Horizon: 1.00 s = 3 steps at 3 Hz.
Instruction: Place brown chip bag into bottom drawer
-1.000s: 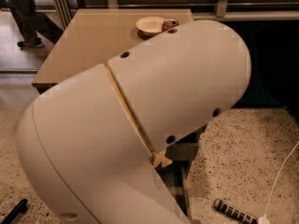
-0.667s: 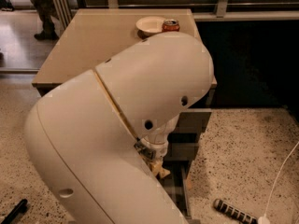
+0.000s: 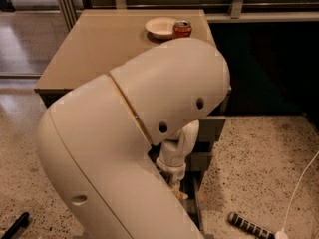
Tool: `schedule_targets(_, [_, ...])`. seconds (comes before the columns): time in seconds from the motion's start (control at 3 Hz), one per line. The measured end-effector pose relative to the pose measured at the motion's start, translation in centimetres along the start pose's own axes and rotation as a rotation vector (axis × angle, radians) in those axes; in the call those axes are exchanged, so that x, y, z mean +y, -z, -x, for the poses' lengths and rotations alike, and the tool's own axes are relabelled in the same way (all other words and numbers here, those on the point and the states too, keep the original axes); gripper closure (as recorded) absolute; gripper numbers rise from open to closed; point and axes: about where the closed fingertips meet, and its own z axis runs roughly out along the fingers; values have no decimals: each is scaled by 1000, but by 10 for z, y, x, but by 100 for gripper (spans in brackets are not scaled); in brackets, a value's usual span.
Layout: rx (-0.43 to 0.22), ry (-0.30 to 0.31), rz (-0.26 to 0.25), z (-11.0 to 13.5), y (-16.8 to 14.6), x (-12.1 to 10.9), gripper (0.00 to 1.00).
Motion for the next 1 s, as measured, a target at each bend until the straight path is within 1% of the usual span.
schedule_targets(0.33, [0, 0, 0, 0, 0, 0, 100])
schedule_targets(0.67, [-15, 1, 38, 1, 2, -1, 100])
schedule_targets(1.0, [-84, -5, 118, -8, 3, -2, 100])
